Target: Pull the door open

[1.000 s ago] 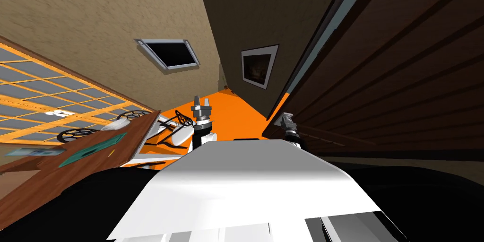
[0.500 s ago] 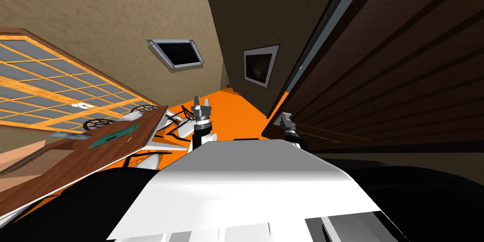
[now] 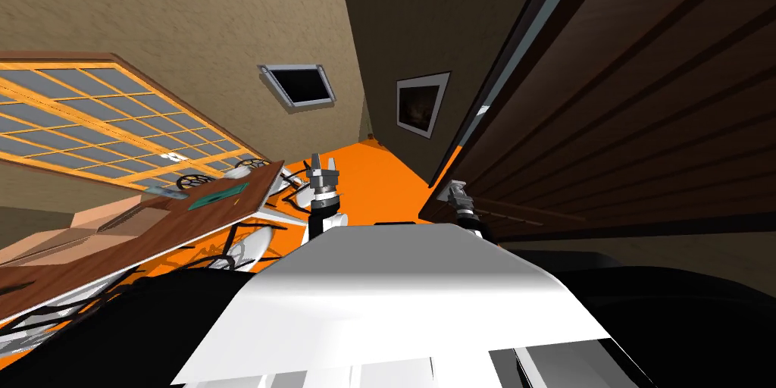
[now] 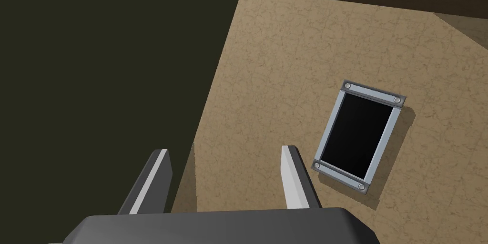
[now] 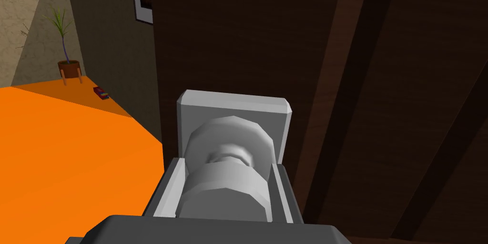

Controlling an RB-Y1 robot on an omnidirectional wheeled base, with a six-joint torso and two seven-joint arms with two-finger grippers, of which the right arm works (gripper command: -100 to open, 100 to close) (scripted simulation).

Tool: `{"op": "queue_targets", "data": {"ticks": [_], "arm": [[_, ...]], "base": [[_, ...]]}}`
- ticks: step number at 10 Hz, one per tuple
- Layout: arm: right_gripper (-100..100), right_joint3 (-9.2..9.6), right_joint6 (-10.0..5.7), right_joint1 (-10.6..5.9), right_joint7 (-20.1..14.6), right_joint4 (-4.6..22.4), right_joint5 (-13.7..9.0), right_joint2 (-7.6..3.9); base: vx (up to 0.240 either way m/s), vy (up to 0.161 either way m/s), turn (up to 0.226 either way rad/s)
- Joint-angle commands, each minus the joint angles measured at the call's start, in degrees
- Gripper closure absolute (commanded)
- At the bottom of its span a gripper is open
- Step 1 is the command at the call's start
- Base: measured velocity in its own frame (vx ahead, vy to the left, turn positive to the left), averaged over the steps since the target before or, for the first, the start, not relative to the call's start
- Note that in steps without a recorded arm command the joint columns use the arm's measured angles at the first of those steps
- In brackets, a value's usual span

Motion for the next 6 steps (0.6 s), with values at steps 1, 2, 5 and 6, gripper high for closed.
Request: {"op": "queue_targets", "data": {"ticks": [1,2,5,6], "arm": [[100,0.57,-0.35,0.0,-0.8,0.04,0.31,-0.74],[100,1.0,-0.57,0.0,-1.33,0.05,0.53,-1.26],[100,1.62,-0.68,0.0,-1.99,0.23,0.8,-1.91],[100,1.87,-0.88,0.0,-2.35,0.27,0.94,-2.26]], "base": [[-0.195,-0.007,0.104],[-0.228,-0.011,0.099],[-0.141,-0.014,0.067],[-0.202,-0.007,0.13]]}}
